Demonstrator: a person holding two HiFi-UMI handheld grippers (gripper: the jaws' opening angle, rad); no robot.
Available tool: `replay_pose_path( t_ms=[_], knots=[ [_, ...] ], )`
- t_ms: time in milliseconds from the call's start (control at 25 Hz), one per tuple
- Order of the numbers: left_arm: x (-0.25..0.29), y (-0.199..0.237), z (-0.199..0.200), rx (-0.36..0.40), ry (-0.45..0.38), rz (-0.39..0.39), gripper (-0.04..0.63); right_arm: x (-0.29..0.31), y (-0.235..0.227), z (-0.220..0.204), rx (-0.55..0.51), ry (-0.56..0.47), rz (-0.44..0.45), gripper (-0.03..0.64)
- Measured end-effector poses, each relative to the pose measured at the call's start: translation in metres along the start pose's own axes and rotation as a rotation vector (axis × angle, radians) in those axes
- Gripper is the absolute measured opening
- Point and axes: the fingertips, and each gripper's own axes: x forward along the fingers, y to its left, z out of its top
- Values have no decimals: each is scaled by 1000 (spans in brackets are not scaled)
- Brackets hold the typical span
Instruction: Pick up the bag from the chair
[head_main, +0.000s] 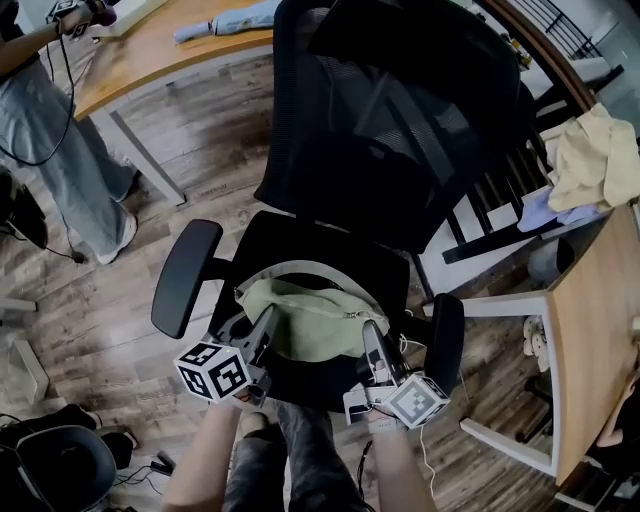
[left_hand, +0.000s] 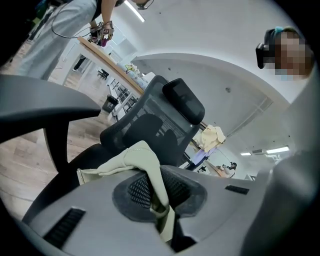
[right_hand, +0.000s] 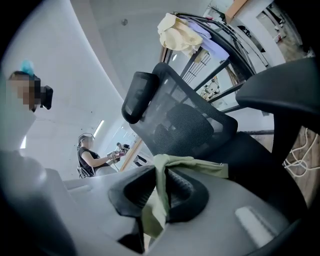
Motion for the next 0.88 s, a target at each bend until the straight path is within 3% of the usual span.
replay_pose_path(
  t_ms=[880],
  knots=[
    [-33, -67, 55, 90, -27, -39, 17, -29, 70, 44, -34, -38, 76, 57]
  ],
)
